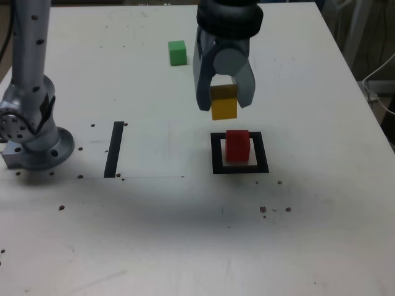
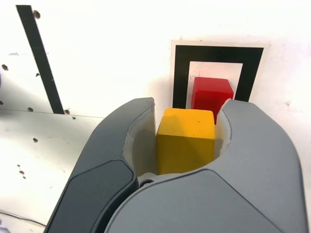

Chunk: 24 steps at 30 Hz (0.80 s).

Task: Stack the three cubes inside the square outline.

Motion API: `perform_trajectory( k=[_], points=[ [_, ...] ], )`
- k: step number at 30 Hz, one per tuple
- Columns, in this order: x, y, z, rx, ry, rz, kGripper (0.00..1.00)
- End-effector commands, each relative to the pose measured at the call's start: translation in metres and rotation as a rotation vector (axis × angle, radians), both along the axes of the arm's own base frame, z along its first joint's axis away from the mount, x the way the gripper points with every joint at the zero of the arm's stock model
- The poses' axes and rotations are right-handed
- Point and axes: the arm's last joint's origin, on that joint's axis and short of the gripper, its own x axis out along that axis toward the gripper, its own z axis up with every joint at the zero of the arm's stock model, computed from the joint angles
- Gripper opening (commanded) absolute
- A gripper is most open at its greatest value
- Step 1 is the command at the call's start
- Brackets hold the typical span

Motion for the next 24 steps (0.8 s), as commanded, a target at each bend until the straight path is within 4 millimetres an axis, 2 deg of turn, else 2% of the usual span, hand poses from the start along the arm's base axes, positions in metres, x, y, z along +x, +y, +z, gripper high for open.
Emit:
perform_trajectory(
  k=[1, 24],
  points=[
    [0.003, -0.003, -0.004, -0.002, -0.006, -0.011, 0.3],
    [0.022, -0.011, -0.035, 0.013, -0.001, -0.031, 0.3]
  ],
)
